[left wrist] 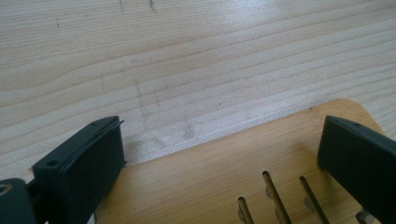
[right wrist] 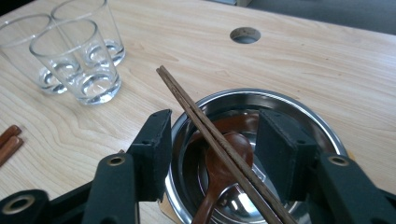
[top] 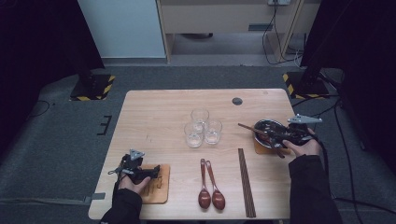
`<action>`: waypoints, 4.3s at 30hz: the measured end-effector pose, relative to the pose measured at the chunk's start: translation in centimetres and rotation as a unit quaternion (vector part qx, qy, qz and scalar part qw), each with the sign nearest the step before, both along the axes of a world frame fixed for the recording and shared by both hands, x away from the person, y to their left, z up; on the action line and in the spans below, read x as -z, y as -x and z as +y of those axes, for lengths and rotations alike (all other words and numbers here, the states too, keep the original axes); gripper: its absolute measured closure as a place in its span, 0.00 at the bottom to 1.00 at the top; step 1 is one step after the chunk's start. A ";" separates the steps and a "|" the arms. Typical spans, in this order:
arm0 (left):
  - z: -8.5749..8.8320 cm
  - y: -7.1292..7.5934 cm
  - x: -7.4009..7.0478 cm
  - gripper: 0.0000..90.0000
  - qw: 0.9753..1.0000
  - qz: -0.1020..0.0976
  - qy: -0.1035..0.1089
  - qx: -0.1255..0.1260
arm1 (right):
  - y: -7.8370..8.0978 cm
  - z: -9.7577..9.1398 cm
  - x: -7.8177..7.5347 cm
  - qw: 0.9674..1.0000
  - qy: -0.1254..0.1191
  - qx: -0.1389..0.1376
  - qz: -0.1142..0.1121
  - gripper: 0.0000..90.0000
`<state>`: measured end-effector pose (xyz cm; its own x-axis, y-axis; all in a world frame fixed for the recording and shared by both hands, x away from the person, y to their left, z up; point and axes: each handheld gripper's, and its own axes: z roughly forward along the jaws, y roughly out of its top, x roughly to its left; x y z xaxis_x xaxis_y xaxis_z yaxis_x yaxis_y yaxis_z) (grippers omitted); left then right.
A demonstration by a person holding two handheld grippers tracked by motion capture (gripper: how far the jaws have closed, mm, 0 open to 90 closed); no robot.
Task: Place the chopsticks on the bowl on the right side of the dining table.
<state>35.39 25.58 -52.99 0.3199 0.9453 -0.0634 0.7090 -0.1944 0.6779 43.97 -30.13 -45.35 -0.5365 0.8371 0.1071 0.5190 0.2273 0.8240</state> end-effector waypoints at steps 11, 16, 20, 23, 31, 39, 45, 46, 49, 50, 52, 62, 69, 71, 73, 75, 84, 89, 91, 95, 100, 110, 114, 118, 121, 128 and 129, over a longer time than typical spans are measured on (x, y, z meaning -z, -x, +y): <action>0.0 0.0 0.0 0.00 1.000 0.000 0.000 0.001 | 1.7 -0.5 0.1 1.000 0.001 0.029 -0.013 0.63; 0.0 0.0 0.0 0.00 1.000 0.000 0.000 0.000 | 2.4 -1.1 0.5 0.999 0.011 0.053 -0.007 0.65; 0.0 0.0 0.0 0.00 1.000 0.000 0.000 0.001 | 2.9 -1.6 1.0 0.998 0.011 0.062 0.000 0.65; 0.0 0.0 0.0 0.00 1.000 0.000 0.000 0.000 | 3.1 -1.9 1.3 0.998 0.014 0.068 0.001 0.66; 0.0 0.0 0.0 0.00 1.000 0.000 0.000 0.001 | 3.9 -2.6 1.5 0.996 0.019 0.087 0.006 0.69; 0.0 0.0 0.0 0.00 1.000 0.000 0.000 0.001 | 4.1 -3.5 2.1 0.993 0.035 0.107 0.021 0.76; 0.0 0.0 0.0 0.00 1.000 0.000 0.000 0.000 | 4.1 -3.8 2.4 0.991 0.043 0.123 0.038 0.76; 0.0 0.0 0.0 0.00 1.000 0.000 0.000 0.001 | 4.1 -3.9 2.5 0.991 0.044 0.125 0.037 0.76; 0.0 0.0 0.0 0.00 1.000 0.000 0.000 0.001 | 4.0 -4.0 2.6 0.989 0.047 0.131 0.039 0.73; 0.0 0.0 0.0 0.00 1.000 0.000 0.000 0.000 | 4.0 -4.1 2.6 0.989 0.047 0.133 0.041 0.72; 0.0 0.0 0.0 0.00 1.000 0.000 0.000 0.001 | 4.0 -4.2 2.7 0.989 0.046 0.136 0.041 0.70; 0.0 0.0 0.0 0.00 1.000 0.000 0.000 0.001 | 3.4 -4.6 2.9 0.988 0.036 0.147 0.031 0.59; 0.0 0.0 0.0 0.00 1.000 0.000 0.000 0.001 | 2.8 -4.9 3.1 0.988 0.030 0.147 0.027 0.54; 0.0 0.0 0.0 0.00 1.000 0.000 0.000 0.001 | 2.6 -4.9 3.1 0.988 0.028 0.147 0.026 0.53; 0.0 0.0 0.0 0.00 1.000 0.000 0.000 0.001 | 2.4 -5.0 3.1 0.989 0.027 0.146 0.024 0.52; 0.0 0.0 0.0 0.00 1.000 0.000 0.000 0.001 | 2.3 -5.0 3.1 0.989 0.027 0.146 0.024 0.52; 0.0 0.0 0.0 0.00 1.000 0.000 0.000 0.001 | 1.7 -5.1 3.2 0.989 0.024 0.142 0.024 0.51; 0.0 0.0 0.0 0.00 1.000 0.000 0.000 0.001 | 1.8 -4.7 2.6 0.991 0.016 0.132 0.016 0.51; 0.0 0.0 0.0 0.00 1.000 0.000 0.000 0.001 | 1.7 -4.4 2.2 0.992 0.003 0.127 0.010 0.51; 0.0 0.0 0.0 0.00 1.000 0.000 0.000 0.001 | 1.1 -3.3 1.7 0.993 -0.001 0.115 0.003 0.52; 0.0 0.0 0.0 0.00 1.000 0.000 0.000 0.001 | 0.1 -2.2 1.5 0.994 -0.002 0.105 0.005 0.52; 0.0 -0.1 0.0 0.00 1.000 0.001 0.001 0.000 | -1.5 -1.0 1.8 0.994 0.018 0.104 0.009 0.52; 0.0 -0.1 0.0 0.00 1.000 0.001 0.002 0.000 | -2.1 -0.8 2.1 0.994 0.018 0.104 0.013 0.52; 0.0 -0.1 0.0 0.00 1.000 0.002 0.002 0.000 | -2.6 -0.4 2.3 0.994 0.023 0.103 0.015 0.51; 0.0 -0.1 0.0 0.00 1.000 0.001 0.002 0.000 | -2.9 -0.2 2.3 0.994 0.026 0.105 0.015 0.51; 0.0 -0.1 0.0 0.00 1.000 0.001 0.002 0.000 | -3.5 0.4 2.7 0.993 0.037 0.111 0.019 0.49; 0.0 -0.1 0.0 0.00 1.000 0.001 0.002 0.000 | -3.6 0.4 2.7 0.993 0.038 0.112 0.021 0.49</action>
